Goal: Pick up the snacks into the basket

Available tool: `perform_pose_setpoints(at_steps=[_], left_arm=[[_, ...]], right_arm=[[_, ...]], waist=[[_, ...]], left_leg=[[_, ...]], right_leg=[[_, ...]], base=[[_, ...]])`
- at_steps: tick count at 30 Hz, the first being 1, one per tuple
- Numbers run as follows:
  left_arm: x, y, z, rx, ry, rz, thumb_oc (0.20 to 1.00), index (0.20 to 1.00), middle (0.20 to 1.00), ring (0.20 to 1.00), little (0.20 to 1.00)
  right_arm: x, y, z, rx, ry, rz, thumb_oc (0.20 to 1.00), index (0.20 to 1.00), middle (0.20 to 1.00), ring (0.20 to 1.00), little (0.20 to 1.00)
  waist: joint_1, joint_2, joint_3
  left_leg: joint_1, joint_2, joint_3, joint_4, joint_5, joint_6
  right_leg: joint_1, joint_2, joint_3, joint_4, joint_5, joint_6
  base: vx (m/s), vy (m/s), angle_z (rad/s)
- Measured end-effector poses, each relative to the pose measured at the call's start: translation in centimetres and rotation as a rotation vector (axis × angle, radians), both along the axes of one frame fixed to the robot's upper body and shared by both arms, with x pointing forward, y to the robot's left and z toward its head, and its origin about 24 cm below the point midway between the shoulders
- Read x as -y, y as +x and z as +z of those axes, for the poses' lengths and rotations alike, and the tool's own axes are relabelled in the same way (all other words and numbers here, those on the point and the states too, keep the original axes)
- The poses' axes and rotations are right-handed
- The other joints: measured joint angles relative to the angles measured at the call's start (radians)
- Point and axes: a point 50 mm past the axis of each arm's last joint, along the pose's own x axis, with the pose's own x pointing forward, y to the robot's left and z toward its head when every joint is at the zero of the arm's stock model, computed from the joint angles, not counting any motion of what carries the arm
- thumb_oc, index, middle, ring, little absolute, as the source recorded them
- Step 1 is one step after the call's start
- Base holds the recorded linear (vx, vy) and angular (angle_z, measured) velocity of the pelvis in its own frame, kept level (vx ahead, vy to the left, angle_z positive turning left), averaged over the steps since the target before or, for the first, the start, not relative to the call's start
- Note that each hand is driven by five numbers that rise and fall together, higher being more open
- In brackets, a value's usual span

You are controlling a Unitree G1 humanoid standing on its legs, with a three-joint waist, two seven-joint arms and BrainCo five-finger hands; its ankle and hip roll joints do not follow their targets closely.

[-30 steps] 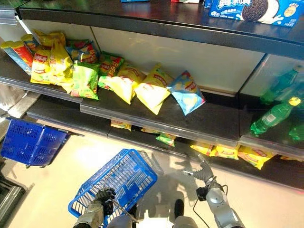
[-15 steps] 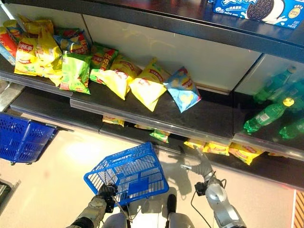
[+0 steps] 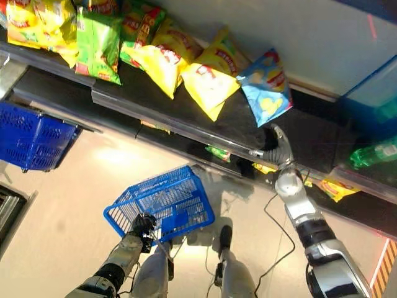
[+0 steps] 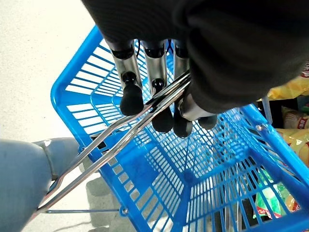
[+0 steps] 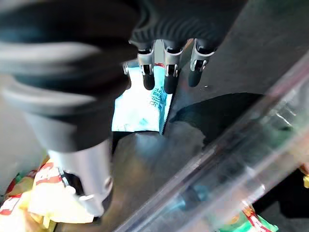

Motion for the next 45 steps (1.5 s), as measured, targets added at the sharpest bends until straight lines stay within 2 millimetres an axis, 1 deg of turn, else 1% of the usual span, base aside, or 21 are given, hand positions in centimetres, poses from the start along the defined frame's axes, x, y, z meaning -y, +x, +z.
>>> perform_pose_setpoints(at_steps=[2,5,9,12,14,17,20,21,23,24,25,28,30,31,32,33,37,40,42,45], left_arm=[[-0.1,0.6,0.5,0.021,0.006,-0.007,0.200,0.200,0.200,0.200,0.200],[-0.4,1.0,1.0,0.046,0.008,0.000,0.200,0.200,0.200,0.200,0.200],[-0.9,1.2,1.4,0.070,-0.004,0.028,0.200,0.200,0.200,0.200,0.200],[-1.2,1.7,2.0,0.106,0.001,0.026,0.200,0.200,0.200,0.200,0.200],[-1.5,1.8,2.3,0.119,-0.004,0.042,0.200,0.200,0.200,0.200,0.200],[-2.0,2.1,2.8,0.147,0.010,0.054,0.200,0.200,0.200,0.200,0.200],[-2.8,2.3,3.3,0.172,0.017,0.076,0.200,0.200,0.200,0.200,0.200],[-2.8,2.2,3.4,0.180,0.006,0.092,0.200,0.200,0.200,0.200,0.200],[-2.8,2.2,3.5,0.187,0.000,0.099,0.200,0.200,0.200,0.200,0.200],[-2.7,2.1,3.6,0.199,-0.001,0.101,0.200,0.200,0.200,0.200,0.200],[-2.7,2.1,3.6,0.201,-0.001,0.101,0.200,0.200,0.200,0.200,0.200],[-2.6,2.0,3.7,0.208,-0.002,0.102,0.200,0.200,0.200,0.200,0.200],[-2.7,1.9,3.7,0.213,0.003,0.112,0.200,0.200,0.200,0.200,0.200],[-2.8,1.9,3.7,0.214,0.009,0.120,0.200,0.200,0.200,0.200,0.200],[-2.8,1.9,3.7,0.214,0.013,0.125,0.200,0.200,0.200,0.200,0.200],[-2.9,1.8,3.7,0.211,0.022,0.131,0.200,0.200,0.200,0.200,0.200],[-3.0,1.7,3.7,0.213,0.044,0.147,0.200,0.200,0.200,0.200,0.200],[-3.0,1.5,3.7,0.218,0.052,0.157,0.200,0.200,0.200,0.200,0.200],[-3.2,1.4,3.7,0.213,0.070,0.171,0.200,0.200,0.200,0.200,0.200],[-4.0,0.8,3.2,0.168,0.140,0.176,0.200,0.200,0.200,0.200,0.200]], right_arm=[[0.3,0.7,0.4,-0.015,-0.012,-0.015,1.000,1.000,1.000,1.000,1.000],[0.4,1.1,1.0,-0.008,-0.010,-0.023,1.000,1.000,1.000,1.000,1.000],[1.5,2.2,1.8,-0.023,-0.054,-0.075,1.000,1.000,1.000,1.000,1.000],[2.8,3.0,3.2,-0.014,-0.096,-0.127,1.000,1.000,1.000,1.000,1.000],[3.3,3.5,4.1,-0.014,-0.101,-0.153,1.000,1.000,1.000,1.000,1.000],[3.7,3.8,4.7,-0.012,-0.107,-0.184,1.000,1.000,1.000,1.000,1.000],[4.1,4.0,5.8,0.030,-0.079,-0.222,1.000,1.000,1.000,1.000,1.000],[4.0,3.8,5.9,0.063,-0.021,-0.234,1.000,1.000,1.000,1.000,1.000],[3.7,3.5,5.8,0.098,0.013,-0.243,1.000,1.000,1.000,1.000,1.000],[3.2,3.0,5.8,0.138,0.072,-0.239,1.000,1.000,1.000,1.000,1.000],[3.1,2.8,5.6,0.152,0.079,-0.246,1.000,1.000,1.000,1.000,1.000],[2.4,1.7,4.9,0.212,0.177,-0.256,1.000,1.000,1.000,1.000,1.000],[1.7,1.2,4.5,0.236,0.214,-0.259,1.000,1.000,1.000,1.000,1.000],[1.1,0.8,3.9,0.244,0.246,-0.262,1.000,1.000,1.000,1.000,1.000],[0.4,0.6,3.7,0.257,0.267,-0.256,1.000,1.000,1.000,1.000,1.000],[-0.5,0.3,3.4,0.270,0.280,-0.249,1.000,1.000,1.000,1.000,1.000],[-1.7,-0.6,2.0,0.273,0.283,-0.280,1.000,1.000,1.000,1.000,1.000],[-2.7,-0.7,1.8,0.294,0.319,-0.306,1.000,1.000,1.000,1.000,1.000],[-3.2,-0.6,2.2,0.315,0.342,-0.323,1.000,1.000,1.000,1.000,1.000],[-3.7,-0.6,2.2,0.327,0.369,-0.346,1.000,1.000,1.000,1.000,1.000]], waist=[[0.007,0.000,0.008],[0.010,0.000,0.021],[0.018,0.002,0.034],[0.036,0.002,0.035],[0.040,0.003,0.036],[0.045,0.004,0.036],[0.047,0.006,0.037],[0.051,0.006,0.037],[0.055,0.007,0.038],[0.055,0.008,0.040],[0.055,0.009,0.042],[0.055,0.014,0.045],[0.052,0.015,0.046],[0.048,0.016,0.047],[0.045,0.017,0.047],[0.037,0.018,0.048],[0.034,0.020,0.049],[0.034,0.023,0.051],[0.033,0.023,0.051],[0.031,0.026,0.053]], left_leg=[[-0.018,0.001,-0.001,0.000,0.002,0.000],[-0.028,0.000,-0.003,0.000,0.003,0.000],[-0.040,0.000,-0.004,0.000,0.003,0.001],[-0.066,0.001,-0.005,0.002,0.006,0.001],[-0.074,-0.001,-0.005,0.002,0.008,0.002],[-0.087,-0.001,-0.008,0.003,0.009,0.002],[-0.108,-0.001,-0.008,0.006,0.011,0.002],[-0.115,-0.001,-0.008,0.006,0.011,0.003],[-0.121,-0.002,-0.007,0.005,0.011,0.003],[-0.125,-0.002,-0.007,0.004,0.011,0.003],[-0.125,-0.002,-0.007,0.004,0.011,0.003],[-0.124,-0.002,-0.005,0.002,0.011,0.003],[-0.124,-0.002,-0.004,0.002,0.011,0.003],[-0.124,-0.002,-0.002,0.002,0.011,0.003],[-0.123,-0.002,-0.001,0.002,0.011,0.003],[-0.122,-0.003,0.001,0.002,0.011,0.004],[-0.120,-0.003,0.008,0.002,0.012,0.004],[-0.120,-0.003,0.017,0.002,0.012,0.004],[-0.120,-0.003,0.020,0.002,0.012,0.004],[-0.119,-0.002,0.025,0.002,0.012,0.004]], right_leg=[[-0.017,0.000,-0.001,0.000,0.000,0.000],[-0.024,0.000,-0.005,0.000,0.000,0.000],[-0.036,0.000,-0.006,0.000,0.000,0.000],[-0.062,0.000,-0.007,0.000,0.004,-0.001],[-0.068,-0.001,-0.008,0.000,0.005,0.000],[-0.081,-0.001,-0.011,0.000,0.006,0.000],[-0.101,-0.001,-0.010,0.000,0.009,0.000],[-0.107,0.000,-0.010,0.000,0.010,-0.001],[-0.115,0.001,-0.009,0.000,0.010,0.000],[-0.119,0.000,-0.009,0.000,0.010,0.000],[-0.119,0.001,-0.009,0.000,0.010,0.000],[-0.120,-0.001,-0.009,0.000,0.010,0.000],[-0.121,0.000,-0.007,0.000,0.010,0.000],[-0.122,0.000,-0.002,0.000,0.010,0.000],[-0.123,0.000,0.001,0.000,0.010,0.000],[-0.123,0.001,0.003,0.000,0.011,0.000],[-0.125,-0.001,0.012,0.000,0.013,0.000],[-0.130,-0.002,0.015,0.000,0.015,0.001],[-0.131,-0.002,0.019,0.000,0.016,0.001],[-0.133,-0.002,0.022,0.000,0.017,0.001]], base=[[0.00,0.000,0.00],[0.00,0.016,0.02],[0.00,0.000,0.00],[0.00,0.000,0.00],[0.00,0.000,0.00],[0.00,0.000,0.00],[0.02,0.041,-0.01],[0.00,0.000,0.00],[0.00,0.000,0.00],[0.00,0.000,0.00],[0.00,0.000,0.00],[0.00,0.000,0.00],[0.00,0.003,-0.02],[-0.01,0.004,-0.04],[-0.01,0.007,-0.05],[-0.02,0.012,-0.04],[-0.02,0.012,-0.05],[-0.02,0.012,-0.08],[-0.02,0.024,-0.04],[-0.01,0.021,-0.04]])
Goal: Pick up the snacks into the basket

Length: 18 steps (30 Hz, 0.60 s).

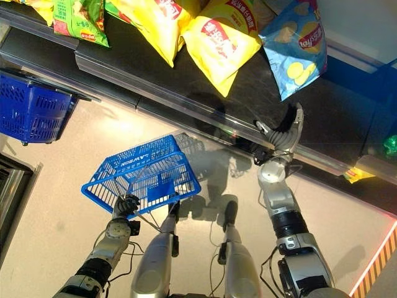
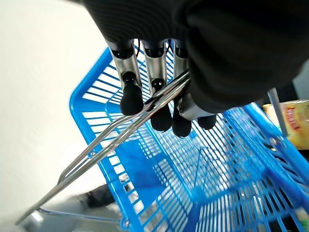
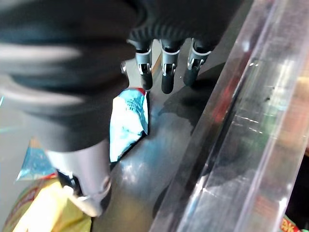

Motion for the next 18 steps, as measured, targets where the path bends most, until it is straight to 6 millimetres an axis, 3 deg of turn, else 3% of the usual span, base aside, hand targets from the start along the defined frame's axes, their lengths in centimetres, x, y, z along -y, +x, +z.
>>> perform_pose_setpoints(at_steps=[5,18], left_arm=[[-1.0,-1.3,-0.9,-0.051,0.043,0.020,0.200,0.200,0.200,0.200,0.200],[-0.5,-1.3,-0.9,-0.044,0.056,0.002,0.200,0.200,0.200,0.200,0.200]], right_arm=[[-0.4,0.3,0.6,0.016,-0.009,-0.014,1.000,1.000,1.000,1.000,1.000],[-1.6,2.4,4.3,0.062,-0.058,-0.021,1.000,1.000,1.000,1.000,1.000]], waist=[[0.001,0.009,0.005],[0.006,0.009,0.005]], left_leg=[[0.000,-0.001,0.003,-0.001,0.001,0.001],[-0.038,-0.020,0.006,0.000,0.014,0.016]], right_leg=[[-0.003,-0.002,0.008,0.000,0.003,0.001],[-0.044,-0.015,0.017,0.000,0.024,0.011]], base=[[0.00,0.002,-0.01],[0.00,0.003,-0.01]])
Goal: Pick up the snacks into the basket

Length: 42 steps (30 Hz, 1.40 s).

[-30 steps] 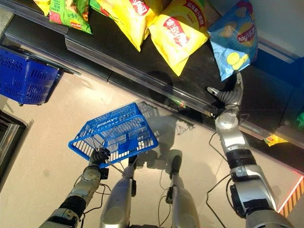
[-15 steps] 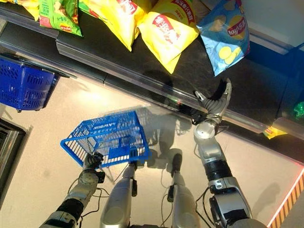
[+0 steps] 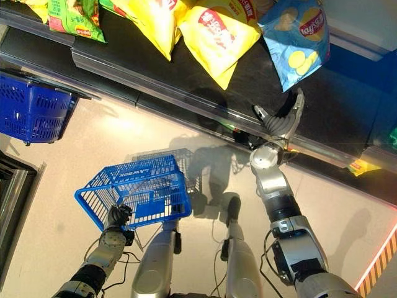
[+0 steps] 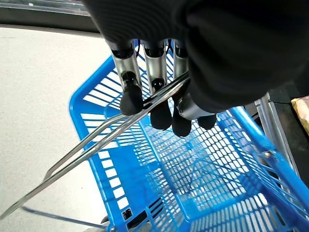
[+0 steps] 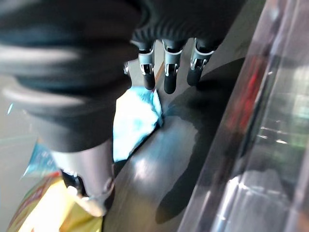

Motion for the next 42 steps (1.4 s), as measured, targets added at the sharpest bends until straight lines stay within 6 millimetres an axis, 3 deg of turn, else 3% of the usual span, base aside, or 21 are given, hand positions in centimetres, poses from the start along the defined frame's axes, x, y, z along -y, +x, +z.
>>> perform_pose_setpoints(at_steps=[8,25,30,34,42], left_arm=[[-0.1,0.0,0.0,0.001,0.006,0.003,0.200,0.200,0.200,0.200,0.200],[0.1,0.1,0.1,0.008,0.017,0.006,0.200,0.200,0.200,0.200,0.200],[-0.2,0.9,0.5,0.019,0.025,0.029,0.200,0.200,0.200,0.200,0.200],[-0.5,1.6,1.1,0.013,0.073,0.011,0.200,0.200,0.200,0.200,0.200],[-1.3,3.0,3.1,0.028,0.262,-0.109,0.200,0.200,0.200,0.200,0.200]], right_arm=[[-0.5,1.0,1.6,0.006,-0.042,0.013,1.000,1.000,1.000,1.000,1.000],[-0.3,0.3,1.7,0.040,-0.036,0.000,1.000,1.000,1.000,1.000,1.000],[0.7,-2.4,-1.4,0.023,-0.023,0.002,1.000,1.000,1.000,1.000,1.000],[2.3,-3.9,-3.2,-0.014,-0.031,0.002,1.000,1.000,1.000,1.000,1.000],[5.5,-5.8,-4.7,-0.064,-0.052,-0.049,1.000,1.000,1.000,1.000,1.000]], waist=[[0.003,0.000,0.000],[0.004,-0.001,0.001],[0.000,-0.010,0.006],[-0.033,-0.019,0.010],[-0.083,-0.065,0.020]], left_leg=[[-0.015,-0.003,0.000,0.000,0.004,0.004],[-0.025,-0.003,-0.006,0.000,0.004,0.004],[-0.031,-0.003,-0.009,0.000,0.005,0.005],[-0.025,-0.003,-0.015,0.002,0.006,0.005],[-0.012,-0.002,-0.020,0.000,0.009,0.004]], right_leg=[[-0.012,-0.003,0.000,0.000,0.003,0.002],[-0.018,-0.003,-0.011,0.000,0.003,0.002],[-0.021,-0.003,-0.016,0.000,0.003,0.002],[-0.010,-0.003,-0.023,0.000,0.003,0.002],[0.004,-0.001,-0.024,0.000,0.008,0.003]], base=[[0.00,0.002,0.01],[0.00,0.000,0.00],[0.00,0.000,0.00],[0.01,-0.008,0.03],[0.00,-0.007,0.00]])
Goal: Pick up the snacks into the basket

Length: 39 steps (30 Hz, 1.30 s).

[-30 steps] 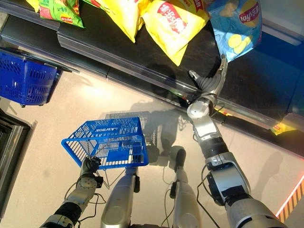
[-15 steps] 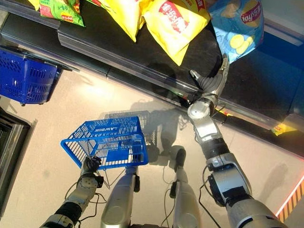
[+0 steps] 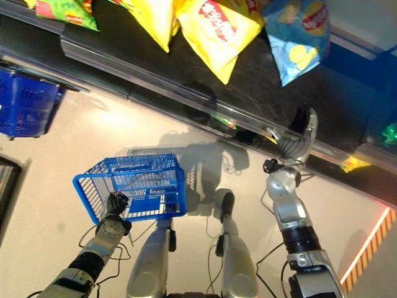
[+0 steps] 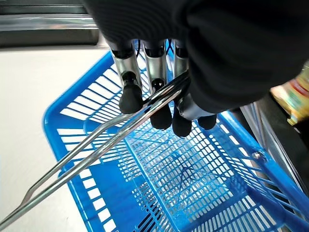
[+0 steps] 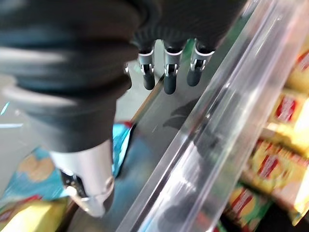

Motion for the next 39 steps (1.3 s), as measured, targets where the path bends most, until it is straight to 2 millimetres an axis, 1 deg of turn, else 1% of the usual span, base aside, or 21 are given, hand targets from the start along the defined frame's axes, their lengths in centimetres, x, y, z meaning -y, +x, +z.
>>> perform_pose_setpoints(at_steps=[2,5,8,11,13,14,16,17,18,20,21,24,25,27,28,29,30,33,36,38,39], left_arm=[[-0.1,0.0,0.0,-0.007,0.004,-0.007,0.200,0.200,0.200,0.200,0.200],[-0.1,0.0,0.0,-0.011,0.000,-0.010,0.200,0.200,0.200,0.200,0.200],[-0.1,0.0,-0.1,-0.014,-0.001,-0.010,0.200,0.200,0.200,0.200,0.200],[-0.1,0.0,-0.1,-0.021,-0.005,-0.014,0.200,0.200,0.200,0.200,0.200],[-0.1,0.0,-0.1,-0.025,-0.008,-0.016,0.200,0.200,0.200,0.200,0.200],[0.0,0.0,-0.1,-0.027,-0.011,-0.020,0.200,0.200,0.200,0.200,0.200],[-0.2,-0.1,-0.1,-0.029,-0.010,-0.019,0.200,0.200,0.200,0.200,0.200],[-0.3,-0.1,-0.2,-0.033,-0.009,-0.015,0.200,0.200,0.200,0.200,0.200],[-0.6,-0.1,-0.1,-0.038,-0.009,-0.016,0.200,0.200,0.200,0.200,0.200],[-1.1,-0.2,-0.1,-0.046,0.001,-0.012,0.200,0.200,0.200,0.200,0.200],[-1.5,-0.2,0.0,-0.056,0.005,-0.012,0.200,0.200,0.200,0.200,0.200],[-1.8,-0.3,-0.1,-0.068,0.007,-0.013,0.200,0.200,0.200,0.200,0.200],[-1.7,-0.3,-0.2,-0.067,0.006,-0.018,0.200,0.200,0.200,0.200,0.200],[-1.6,-0.3,-0.2,-0.068,0.002,-0.028,0.200,0.200,0.200,0.200,0.200],[-1.6,-0.3,-0.3,-0.070,0.001,-0.027,0.200,0.200,0.200,0.200,0.200],[-1.8,-0.5,-0.5,-0.079,-0.009,-0.014,0.200,0.200,0.200,0.200,0.200],[-1.7,-0.4,-0.5,-0.075,-0.012,-0.017,0.200,0.200,0.200,0.200,0.200],[-1.9,-0.7,-0.8,-0.084,-0.032,0.001,0.200,0.200,0.200,0.200,0.200],[-2.0,-0.7,-0.9,-0.082,-0.046,0.008,0.200,0.200,0.200,0.200,0.200],[-2.2,-0.7,-0.8,-0.077,-0.055,0.016,0.200,0.200,0.200,0.200,0.200],[-2.1,-0.7,-0.8,-0.072,-0.057,0.012,0.200,0.200,0.200,0.200,0.200]], right_arm=[[0.9,-0.6,1.2,0.048,-0.022,-0.014,1.000,1.000,1.000,1.000,1.000],[1.7,-0.7,2.1,0.072,-0.050,-0.038,1.000,1.000,1.000,1.000,1.000],[1.2,-0.7,3.6,0.128,-0.060,-0.007,1.000,1.000,1.000,1.000,1.000],[0.3,-0.8,5.7,0.217,-0.067,0.039,1.000,1.000,1.000,1.000,1.000],[0.1,-0.6,6.4,0.246,-0.066,0.059,1.000,1.000,1.000,1.000,1.000],[0.3,-0.3,7.4,0.260,-0.091,0.077,1.000,1.000,1.000,1.000,1.000],[0.7,0.0,8.3,0.264,-0.121,0.092,1.000,1.000,1.000,1.000,1.000],[1.0,0.4,8.6,0.251,-0.133,0.099,1.000,1.000,1.000,1.000,1.000],[2.1,1.6,8.7,0.172,-0.182,0.112,1.000,1.000,1.000,1.000,1.000],[2.8,2.2,8.9,0.134,-0.188,0.110,1.000,1.000,1.000,1.000,1.000],[3.4,3.1,9.5,0.089,-0.226,0.101,1.000,1.000,1.000,1.000,1.000],[4.1,4.4,11.1,0.059,-0.248,0.071,1.000,1.000,1.000,1.000,1.000],[4.2,5.1,11.8,0.036,-0.271,0.059,1.000,1.000,1.000,1.000,1.000],[4.1,6.4,12.5,-0.018,-0.305,0.054,1.000,1.000,1.000,1.000,1.000],[3.8,6.6,12.7,-0.026,-0.315,0.058,1.000,1.000,1.000,1.000,1.000],[3.5,7.5,12.8,-0.077,-0.351,0.056,1.000,1.000,1.000,1.000,1.000],[3.7,8.0,12.8,-0.120,-0.359,0.042,1.000,1.000,1.000,1.000,1.000],[3.6,8.6,12.7,-0.172,-0.383,0.046,1.000,1.000,1.000,1.000,1.000],[4.3,8.9,11.8,-0.251,-0.388,0.030,1.000,1.000,1.000,1.000,1.000],[4.7,9.2,11.2,-0.292,-0.377,0.023,1.000,1.000,1.000,1.000,1.000],[5.0,9.2,10.9,-0.311,-0.369,0.018,1.000,1.000,1.000,1.000,1.000]], waist=[[-0.004,-0.002,0.000],[-0.003,-0.006,-0.001],[-0.003,-0.006,-0.002],[-0.003,-0.008,-0.003],[-0.001,-0.010,-0.004],[0.000,-0.012,-0.005],[0.001,-0.017,-0.008],[0.000,-0.024,-0.012],[0.001,-0.040,-0.022],[0.002,-0.053,-0.030],[0.001,-0.060,-0.035],[0.007,-0.064,-0.039],[0.018,-0.064,-0.039],[0.030,-0.064,-0.040],[0.034,-0.064,-0.040],[0.039,-0.062,-0.041],[0.052,-0.059,-0.042],[0.068,-0.059,-0.042],[0.087,-0.058,-0.043],[0.086,-0.055,-0.043],[0.094,-0.054,-0.044]], left_leg=[[0.003,0.000,0.004,0.000,0.000,0.000],[0.005,0.002,0.007,0.000,0.000,0.000],[0.007,0.002,0.008,0.000,0.000,0.000],[0.009,0.001,0.007,0.000,0.000,0.000],[0.011,0.001,0.007,0.000,0.000,0.000],[0.011,0.001,0.007,0.000,0.000,0.001],[0.011,0.000,0.007,0.000,0.001,0.001],[0.011,0.001,0.007,0.000,0.001,0.001],[0.012,0.001,0.008,0.001,0.001,0.001],[0.012,0.002,0.007,0.001,0.001,0.001],[0.012,0.001,0.008,0.001,0.001,0.001],[0.016,0.001,0.009,0.001,0.001,0.001],[0.016,0.001,0.011,0.002,0.001,0.002],[0.016,0.000,0.013,0.005,0.001,0.002],[0.015,0.000,0.012,0.005,0.001,0.002],[0.015,0.000,0.012,0.007,0.001,0.002],[0.014,0.000,0.013,0.007,0.001,0.002],[0.012,0.000,0.011,0.007,0.001,0.002],[0.003,-0.001,0.004,0.016,0.001,0.002],[-0.012,-0.003,-0.012,0.026,0.001,0.002],[-0.021,-0.003,-0.015,0.031,0.001,0.001]], right_leg=[[0.000,0.000,0.004,0.000,0.001,0.000],[0.000,0.001,0.006,0.000,0.002,-0.001],[0.002,0.001,0.006,0.000,0.002,-0.001],[0.005,0.001,0.006,0.000,0.002,-0.001],[0.007,0.001,0.006,0.000,0.002,-0.001],[0.007,0.001,0.006,0.000,0.003,0.000],[0.007,0.000,0.006,0.000,0.003,0.000],[0.007,0.000,0.006,0.000,0.003,0.000],[0.007,0.000,0.006,0.000,0.004,0.000],[0.007,0.001,0.006,0.000,0.004,0.000],[0.007,0.000,0.006,0.000,0.005,0.000],[0.010,0.000,0.007,0.000,0.005,-0.001],[0.009,0.000,0.010,0.000,0.007,-0.001],[0.008,0.000,0.013,0.000,0.009,-0.001],[0.008,-0.001,0.013,0.000,0.009,-0.001],[0.009,-0.001,0.013,0.000,0.009,-0.001],[0.007,-0.001,0.013,0.000,0.009,-0.001],[0.008,-0.001,0.010,0.000,0.009,-0.001],[0.007,-0.004,0.003,0.000,0.009,-0.001],[0.005,-0.004,-0.006,0.000,0.009,-0.001],[0.001,-0.004,-0.011,0.000,0.008,-0.002]], base=[[0.00,-0.007,-0.03],[0.00,-0.007,-0.03],[0.00,0.000,0.00],[0.00,0.000,0.00],[0.00,0.000,0.00],[0.00,0.000,0.00],[0.00,0.000,0.00],[0.00,0.000,0.00],[0.00,0.000,0.00],[0.00,0.000,0.00],[0.00,0.000,0.00],[0.00,0.005,-0.01],[0.00,0.012,-0.05],[0.00,0.009,-0.02],[0.00,0.000,0.00],[0.00,0.000,0.00],[0.00,0.000,0.00],[0.00,0.000,0.00],[0.02,0.006,0.07],[0.04,0.008,0.17],[0.03,0.013,0.08]])
